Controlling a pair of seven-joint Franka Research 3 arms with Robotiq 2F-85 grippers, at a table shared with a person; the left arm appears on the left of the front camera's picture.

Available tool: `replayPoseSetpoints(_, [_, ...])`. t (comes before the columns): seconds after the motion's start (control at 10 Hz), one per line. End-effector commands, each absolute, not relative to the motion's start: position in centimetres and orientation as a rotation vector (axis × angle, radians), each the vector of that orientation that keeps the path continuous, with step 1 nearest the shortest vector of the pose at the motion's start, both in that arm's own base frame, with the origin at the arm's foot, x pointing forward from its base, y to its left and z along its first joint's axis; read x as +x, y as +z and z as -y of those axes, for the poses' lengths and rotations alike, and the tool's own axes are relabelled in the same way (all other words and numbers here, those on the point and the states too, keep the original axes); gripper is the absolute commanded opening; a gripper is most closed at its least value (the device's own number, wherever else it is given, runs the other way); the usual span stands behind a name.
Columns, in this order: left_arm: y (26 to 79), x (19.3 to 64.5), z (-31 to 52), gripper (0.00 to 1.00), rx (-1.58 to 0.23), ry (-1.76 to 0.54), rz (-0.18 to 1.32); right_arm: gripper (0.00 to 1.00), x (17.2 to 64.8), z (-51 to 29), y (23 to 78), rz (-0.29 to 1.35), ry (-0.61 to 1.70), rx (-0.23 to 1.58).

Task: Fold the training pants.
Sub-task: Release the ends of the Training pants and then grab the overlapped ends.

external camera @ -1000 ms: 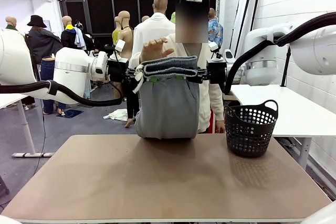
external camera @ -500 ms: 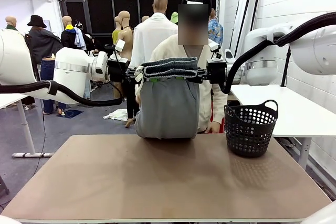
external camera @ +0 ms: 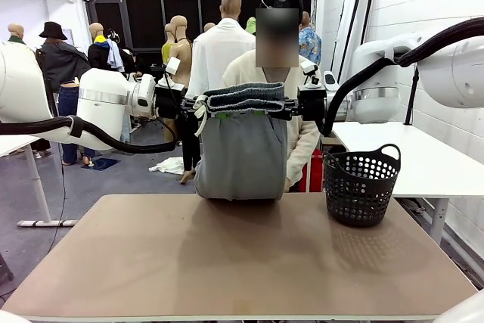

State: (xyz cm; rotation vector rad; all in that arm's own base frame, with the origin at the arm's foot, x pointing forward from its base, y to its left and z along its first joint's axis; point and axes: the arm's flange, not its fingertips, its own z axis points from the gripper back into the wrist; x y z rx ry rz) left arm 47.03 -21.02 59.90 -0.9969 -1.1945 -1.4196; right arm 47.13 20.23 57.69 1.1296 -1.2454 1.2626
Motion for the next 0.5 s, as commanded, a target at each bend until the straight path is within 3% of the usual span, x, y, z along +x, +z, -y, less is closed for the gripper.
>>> replayPoseSetpoints(0.0, [60.17,46.62,21.06,0.00,-0.994,-1.408,1.228,0.00,47.03,-20.33,57.78,1.245,1.268,1.138])
replayPoseSetpoints(0.4, [60.17,46.62,21.06,0.00,-0.994,-1.408,1.228,0.00,47.03,-20.33,57.78,1.245,1.268,1.138])
